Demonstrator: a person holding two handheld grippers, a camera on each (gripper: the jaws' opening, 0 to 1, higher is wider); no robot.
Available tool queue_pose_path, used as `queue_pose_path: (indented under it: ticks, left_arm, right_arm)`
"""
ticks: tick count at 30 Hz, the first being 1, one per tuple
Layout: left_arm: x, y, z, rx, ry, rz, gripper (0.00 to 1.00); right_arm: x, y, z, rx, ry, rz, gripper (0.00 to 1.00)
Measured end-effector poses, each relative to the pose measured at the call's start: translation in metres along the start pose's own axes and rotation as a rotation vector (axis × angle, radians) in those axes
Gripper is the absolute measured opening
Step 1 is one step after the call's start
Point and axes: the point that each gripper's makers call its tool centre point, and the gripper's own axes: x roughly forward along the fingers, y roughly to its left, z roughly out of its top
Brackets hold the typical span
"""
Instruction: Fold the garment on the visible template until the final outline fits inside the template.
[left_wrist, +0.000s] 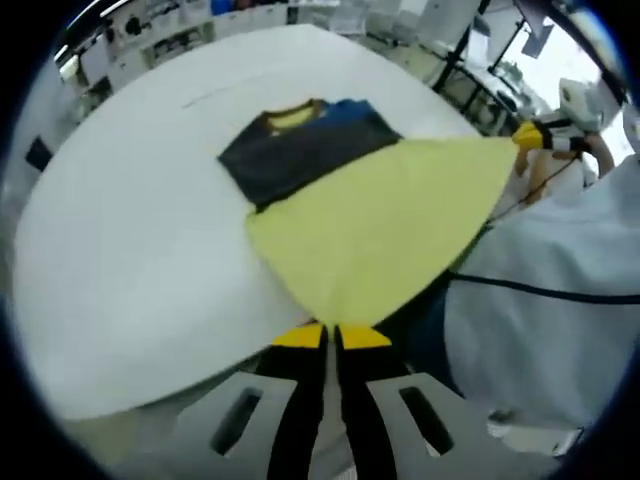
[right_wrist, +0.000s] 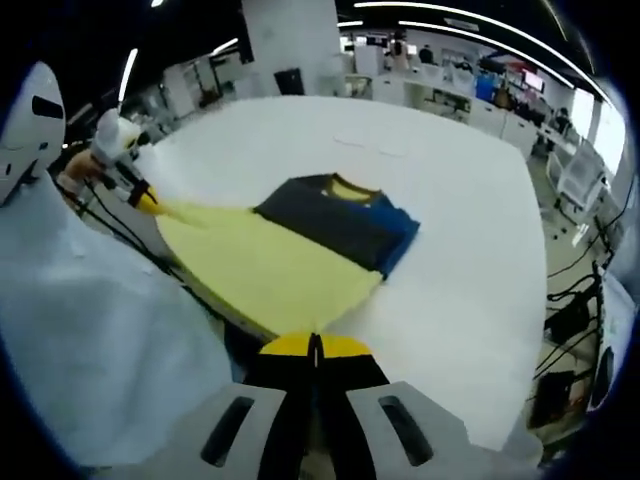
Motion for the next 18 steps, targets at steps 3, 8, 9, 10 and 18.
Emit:
queue_pose_path:
  ticks: [3,8,9,10,18]
  left_arm:
    - [-0.003,-0.002,-0.002,0.008,0.005,0.001,0.0]
    - [-0.007,-0.006,-0.007,0.01,0.014,-0.007,0.0]
    - [-0.008,-0.006,-0.007,0.011,0.017,-0.009,0.0]
    - [-0.009,-0.007,-0.008,0.012,0.02,-0.009,0.0]
    - [-0.012,-0.018,-0.019,0.028,0.09,-0.038,0.0]
  right_arm:
    - [-0.003,0.002,0.001,-0.003,-0.004,0.004,0.01]
    - [-0.007,0.007,0.001,-0.018,0.003,0.014,0.01]
    - [-0.008,0.007,0.001,-0.018,0.003,0.015,0.01]
    - [-0.009,0.008,0.001,-0.019,0.004,0.017,0.01]
    - [-0.013,0.013,0.0,-0.034,0.016,0.032,0.01]
